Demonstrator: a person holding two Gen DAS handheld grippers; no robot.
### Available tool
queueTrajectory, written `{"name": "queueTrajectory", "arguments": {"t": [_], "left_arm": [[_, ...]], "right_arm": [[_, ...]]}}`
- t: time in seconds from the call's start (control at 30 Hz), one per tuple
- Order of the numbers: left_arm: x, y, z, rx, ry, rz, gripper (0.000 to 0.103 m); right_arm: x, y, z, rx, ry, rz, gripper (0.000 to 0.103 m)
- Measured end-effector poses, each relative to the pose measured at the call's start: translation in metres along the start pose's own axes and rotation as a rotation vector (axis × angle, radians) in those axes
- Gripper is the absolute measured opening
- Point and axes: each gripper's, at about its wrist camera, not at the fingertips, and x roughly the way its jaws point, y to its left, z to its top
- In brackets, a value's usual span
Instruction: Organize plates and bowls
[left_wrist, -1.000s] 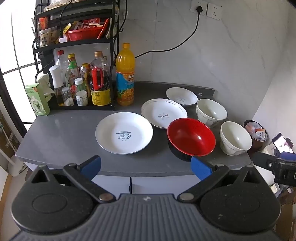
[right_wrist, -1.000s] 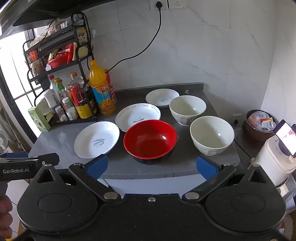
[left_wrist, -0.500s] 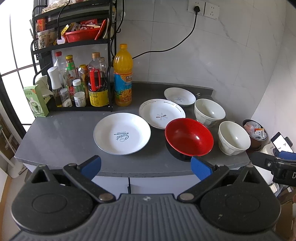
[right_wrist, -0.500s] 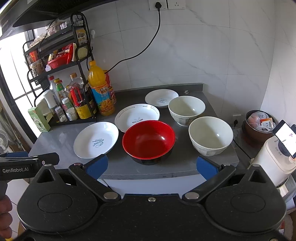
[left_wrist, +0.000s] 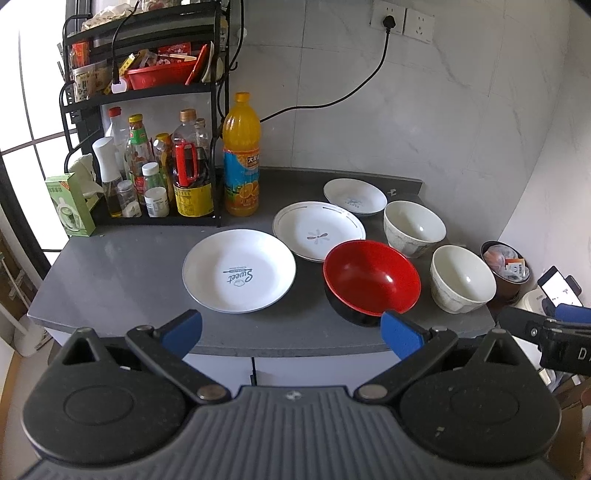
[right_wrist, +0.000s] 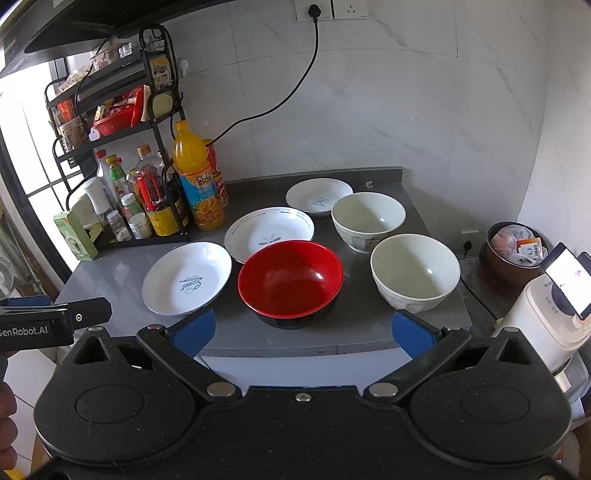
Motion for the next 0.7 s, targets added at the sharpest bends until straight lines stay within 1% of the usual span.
{"name": "queueTrajectory", "arguments": {"t": [0.43,0.53,0.6,0.7], "left_arm": [[-0.007,0.001,0.001,-0.011,-0.005,0.005,0.102],[-0.009,0.0,0.003,-0.007,-0.01,0.02,0.102],[-0.01,0.001,0.006,-0.027,-0.004,0.012,0.102],[-0.011,0.001,0.006,-0.035,-0.002,0.021,0.102]], "right_arm": [[-0.004,-0.001,0.004,-0.014,-0.014,0.011,0.103],[-0.004,-0.001,0.004,-0.016,-0.017,0.01,0.103],[-0.004,-0.001,0.004,-0.014,-0.02,0.008,0.103],[-0.002,-0.001,0.004,-0.018,-0.012,0.013,0.103]]}}
